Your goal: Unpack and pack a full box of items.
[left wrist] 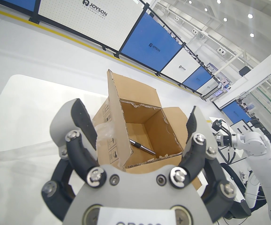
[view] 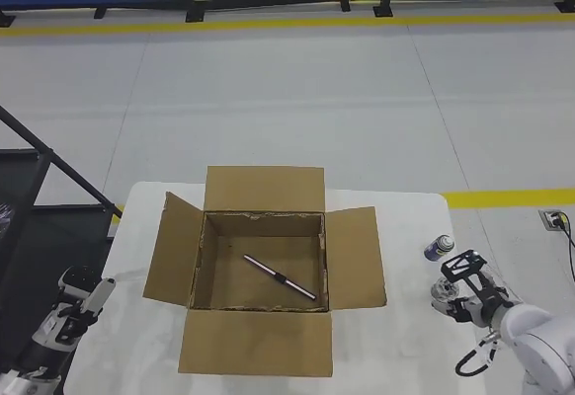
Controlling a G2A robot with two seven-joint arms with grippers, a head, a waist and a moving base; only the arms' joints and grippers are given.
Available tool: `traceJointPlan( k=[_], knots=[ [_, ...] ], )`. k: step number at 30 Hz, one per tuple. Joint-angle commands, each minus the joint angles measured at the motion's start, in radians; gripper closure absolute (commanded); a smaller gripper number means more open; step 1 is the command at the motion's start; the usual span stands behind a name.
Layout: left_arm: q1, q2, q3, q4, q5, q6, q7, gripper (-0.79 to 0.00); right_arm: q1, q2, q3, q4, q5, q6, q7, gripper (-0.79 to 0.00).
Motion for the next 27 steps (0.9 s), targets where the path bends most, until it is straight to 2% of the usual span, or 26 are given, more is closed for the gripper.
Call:
traceJointPlan(
  k=[1, 7, 20, 21, 22, 23, 24, 27],
  knots=[
    [0.000, 0.000, 0.000, 0.000, 0.000, 0.000, 0.000, -0.785, 0.017, 0.004, 0.013, 0.064, 0.012, 0.007, -0.019, -0.785],
    [0.000, 0.000, 0.000, 0.000, 0.000, 0.000, 0.000, -0.785, 0.049, 0.017, 0.011, 0.184, 0.002, 0.014, -0.095, -0.785],
    [0.000, 0.000, 0.000, 0.000, 0.000, 0.000, 0.000, -0.785, 0.084, 0.030, -0.014, 0.310, 0.073, 0.115, -0.174, -0.785],
    [0.000, 0.000, 0.000, 0.000, 0.000, 0.000, 0.000, -0.785, 0.085, 0.031, -0.013, 0.319, 0.075, 0.124, -0.169, -0.770],
    [0.000, 0.000, 0.000, 0.000, 0.000, 0.000, 0.000, -0.785, 0.091, 0.032, -0.015, 0.330, 0.090, 0.133, -0.161, -0.665],
    [0.000, 0.000, 0.000, 0.000, 0.000, 0.000, 0.000, -0.785, 0.097, 0.033, -0.015, 0.340, 0.108, 0.135, -0.159, -0.603],
    [0.000, 0.000, 0.000, 0.000, 0.000, 0.000, 0.000, -0.785, 0.102, 0.035, -0.016, 0.350, 0.116, 0.133, -0.156, -0.597],
    [0.000, 0.000, 0.000, 0.000, 0.000, 0.000, 0.000, -0.785, 0.119, 0.039, -0.024, 0.373, 0.132, 0.129, -0.150, -0.671]
  ],
)
